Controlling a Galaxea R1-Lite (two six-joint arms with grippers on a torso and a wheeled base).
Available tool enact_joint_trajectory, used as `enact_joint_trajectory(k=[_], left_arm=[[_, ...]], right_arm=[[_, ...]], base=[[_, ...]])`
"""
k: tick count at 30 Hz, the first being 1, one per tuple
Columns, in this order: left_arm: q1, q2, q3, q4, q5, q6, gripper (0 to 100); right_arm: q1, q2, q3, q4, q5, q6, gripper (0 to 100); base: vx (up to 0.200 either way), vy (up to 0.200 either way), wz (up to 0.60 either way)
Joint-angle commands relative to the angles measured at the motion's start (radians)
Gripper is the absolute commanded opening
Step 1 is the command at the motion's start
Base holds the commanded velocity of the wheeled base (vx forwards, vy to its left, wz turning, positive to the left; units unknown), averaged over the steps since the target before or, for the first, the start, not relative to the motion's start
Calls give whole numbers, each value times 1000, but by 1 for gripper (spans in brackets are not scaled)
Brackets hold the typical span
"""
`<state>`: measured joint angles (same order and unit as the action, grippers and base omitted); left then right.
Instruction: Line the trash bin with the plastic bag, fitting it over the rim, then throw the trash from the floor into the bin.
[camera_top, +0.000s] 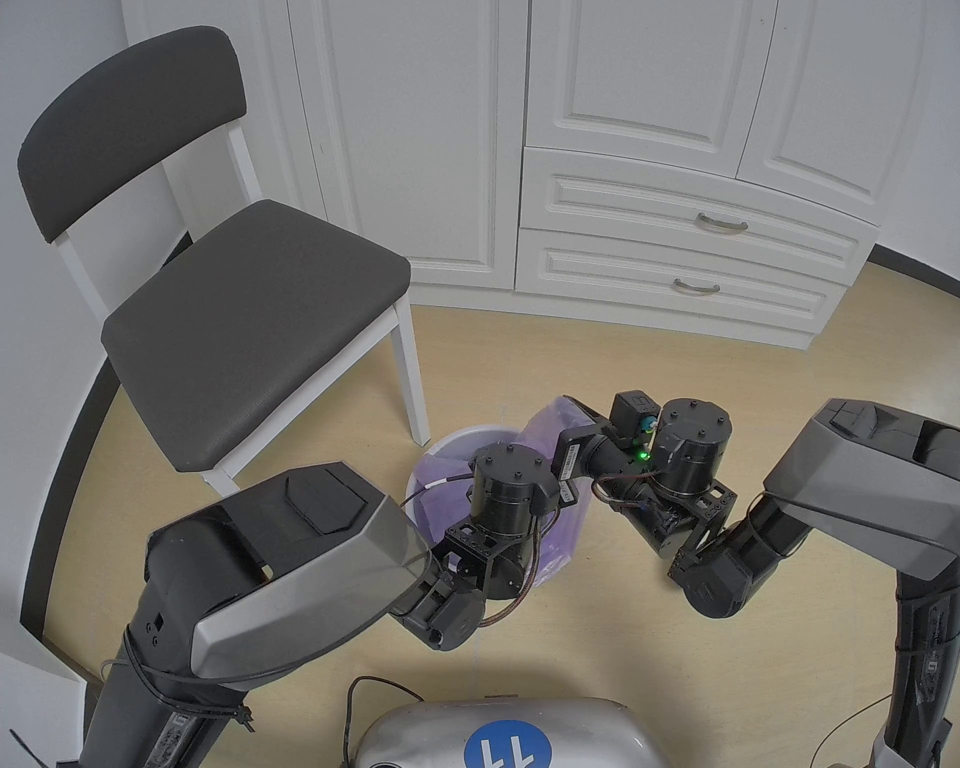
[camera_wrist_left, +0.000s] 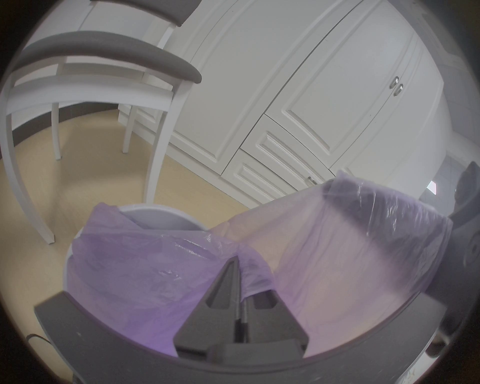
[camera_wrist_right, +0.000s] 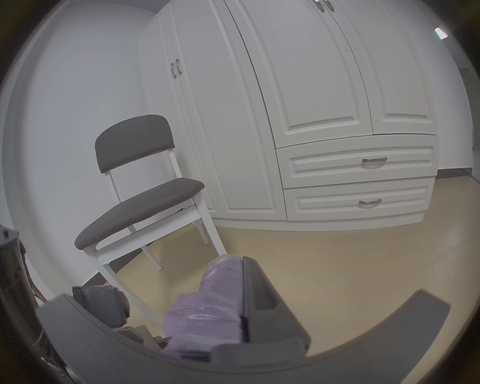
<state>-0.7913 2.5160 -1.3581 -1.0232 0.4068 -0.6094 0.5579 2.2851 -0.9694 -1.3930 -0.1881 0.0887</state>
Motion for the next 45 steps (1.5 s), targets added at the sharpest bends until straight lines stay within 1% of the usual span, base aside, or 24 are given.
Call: enact_joint_trajectory(k=[1, 7, 12, 15, 19, 20, 21, 22, 23, 24, 28, 31, 34, 35, 36, 37, 38, 39, 42, 44, 45], left_arm=[[-14, 6, -13, 3, -6, -13, 0], [-9, -2, -7, 2, -5, -21, 0], [-25, -57, 10, -5, 0, -21, 0], [-14, -62, 30, -11, 0, -23, 0], [43, -37, 33, -11, 0, -23, 0], [69, -25, 31, -11, 1, -24, 0], [69, -25, 31, -11, 1, -24, 0], [104, -11, 33, -11, 0, -33, 0], [104, -11, 33, -11, 0, -33, 0], [130, -2, 31, -6, 0, -49, 0], [162, 9, 20, -2, -3, -50, 0], [191, -2, 19, 0, -10, -50, 0], [214, -16, 19, 0, -10, -46, 0], [238, -48, 24, 5, -11, -40, 0], [238, -48, 24, 5, -11, -40, 0], [257, -80, 33, 18, -17, -30, 0], [261, -91, 37, 29, -22, -23, 0], [276, -117, 57, 64, -36, 14, 0], [299, -140, 85, 84, -40, 85, 0], [319, -146, 105, 95, -37, 165, 0], [325, -146, 114, 95, -37, 188, 0]], right_arm=[[-7, -26, 14, 12, -13, -3, 0], [-9, -29, 14, 12, -13, -4, 0], [-27, -65, 26, 14, -11, -4, 0], [-27, -62, 29, 15, 2, -4, 0], [-27, -50, 31, 15, 9, -4, 0], [-27, -50, 31, 15, 9, -4, 0], [-27, -50, 31, 15, 9, -4, 0], [-27, -50, 31, 15, 9, -4, 0], [-27, -50, 31, 15, 9, -4, 0], [-29, -50, 31, 15, 15, -4, 0], [-32, -49, 31, 15, 18, -4, 0], [-38, -41, 20, 42, 21, -4, 0], [-49, -33, 14, 54, 24, -4, 0], [-58, -18, 1, 55, 24, -4, 0], [-58, -18, 1, 55, 24, -4, 0], [-70, -12, -8, 57, 24, -4, 0], [-73, -10, -9, 57, 24, -4, 0], [-81, -3, -12, 58, 24, -7, 0], [-98, 11, -14, 58, 22, -26, 0], [-122, 36, -22, 57, 22, -86, 0], [-127, 42, -22, 55, 21, -103, 0]], base=[[0, 0, 0], [0, 0, 0], [0, 0, 0], [0, 0, 0], [0, 0, 0], [0, 0, 0], [0, 0, 0], [0, 0, 0], [0, 0, 0], [0, 0, 0], [0, 0, 0], [0, 0, 0], [0, 0, 0], [0, 0, 0], [0, 0, 0], [0, 0, 0], [0, 0, 0], [0, 0, 0], [0, 0, 0], [0, 0, 0], [0, 0, 0]])
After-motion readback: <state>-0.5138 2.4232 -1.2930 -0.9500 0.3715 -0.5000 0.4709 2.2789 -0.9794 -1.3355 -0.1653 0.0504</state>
